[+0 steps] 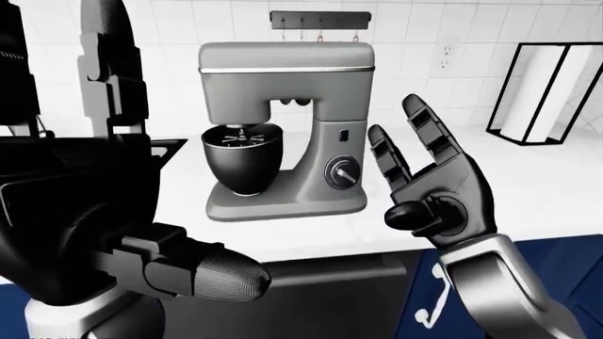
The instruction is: Open the stand mixer head.
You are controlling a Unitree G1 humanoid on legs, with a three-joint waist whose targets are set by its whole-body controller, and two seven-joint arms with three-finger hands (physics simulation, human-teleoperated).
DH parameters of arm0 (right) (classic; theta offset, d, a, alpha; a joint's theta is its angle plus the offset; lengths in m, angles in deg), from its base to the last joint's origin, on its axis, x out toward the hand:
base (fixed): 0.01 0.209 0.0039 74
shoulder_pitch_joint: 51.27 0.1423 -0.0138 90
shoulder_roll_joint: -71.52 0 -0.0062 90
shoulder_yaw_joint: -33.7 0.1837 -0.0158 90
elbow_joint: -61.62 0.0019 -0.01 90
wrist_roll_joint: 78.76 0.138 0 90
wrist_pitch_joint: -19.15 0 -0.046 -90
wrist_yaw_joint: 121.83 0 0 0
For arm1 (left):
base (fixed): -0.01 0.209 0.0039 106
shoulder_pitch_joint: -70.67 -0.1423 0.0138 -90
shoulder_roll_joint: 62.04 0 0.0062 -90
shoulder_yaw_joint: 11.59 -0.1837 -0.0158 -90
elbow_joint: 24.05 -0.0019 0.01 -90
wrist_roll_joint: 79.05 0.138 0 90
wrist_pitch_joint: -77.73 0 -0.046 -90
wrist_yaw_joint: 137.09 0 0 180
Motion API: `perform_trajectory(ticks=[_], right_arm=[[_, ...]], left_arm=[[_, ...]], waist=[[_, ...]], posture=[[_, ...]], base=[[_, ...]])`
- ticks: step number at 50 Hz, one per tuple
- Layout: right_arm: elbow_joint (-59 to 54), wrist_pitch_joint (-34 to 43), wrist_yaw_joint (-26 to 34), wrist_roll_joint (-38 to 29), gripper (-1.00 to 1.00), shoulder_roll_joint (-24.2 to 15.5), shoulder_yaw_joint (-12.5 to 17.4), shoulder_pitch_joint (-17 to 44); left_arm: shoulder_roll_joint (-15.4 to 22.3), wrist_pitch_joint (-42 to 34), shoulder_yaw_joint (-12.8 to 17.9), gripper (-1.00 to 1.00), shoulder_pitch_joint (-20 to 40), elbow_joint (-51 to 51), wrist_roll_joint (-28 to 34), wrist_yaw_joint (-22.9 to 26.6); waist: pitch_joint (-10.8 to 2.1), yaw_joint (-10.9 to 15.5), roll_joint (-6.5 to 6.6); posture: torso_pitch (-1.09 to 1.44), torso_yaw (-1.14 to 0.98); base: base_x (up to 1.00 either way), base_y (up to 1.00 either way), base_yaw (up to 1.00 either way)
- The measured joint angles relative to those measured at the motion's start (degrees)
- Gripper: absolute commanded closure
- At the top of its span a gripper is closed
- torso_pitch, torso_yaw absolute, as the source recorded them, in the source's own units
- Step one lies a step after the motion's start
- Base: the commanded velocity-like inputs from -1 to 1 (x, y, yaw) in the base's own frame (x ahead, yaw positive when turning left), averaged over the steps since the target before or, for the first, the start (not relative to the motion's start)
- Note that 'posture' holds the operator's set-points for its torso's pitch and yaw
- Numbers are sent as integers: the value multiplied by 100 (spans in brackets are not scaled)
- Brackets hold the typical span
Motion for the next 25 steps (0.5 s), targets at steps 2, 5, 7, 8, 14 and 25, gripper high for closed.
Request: perform_trajectory(ticks=[2, 5, 7, 8, 14, 25], right_arm=[[25, -5, -1, -6, -100, 15, -38, -10], [19, 10, -2, -17, -100, 35, -68, -11], [25, 20, -5, -37, -100, 55, -95, -18], [22, 25, -1, -49, -100, 66, -112, -14], [-40, 41, 33, -112, -100, 106, -155, 50], [-111, 42, 59, -185, -100, 150, -201, 155]], left_arm=[[-7, -7, 10, -100, 0, -1, 1, 10], [-3, -4, 14, -100, -3, -3, 4, 13], [4, -2, 17, -100, -4, -2, -1, 11], [1, -2, 21, -100, -5, -1, -3, 11], [1, 0, 24, -100, -14, -7, -5, 16], [11, 3, 30, -100, -16, -10, -11, 7]], waist=[[0, -3, 1], [5, -4, 4], [9, -4, 7], [11, -5, 10], [15, 0, 19], [15, 15, 28]], posture=[[-41, 0], [-41, 0], [-41, 0], [-41, 0], [-41, 0], [-41, 0]], base=[[0, 0, 0], [0, 0, 0], [0, 0, 0], [0, 0, 0], [0, 0, 0], [0, 0, 0]])
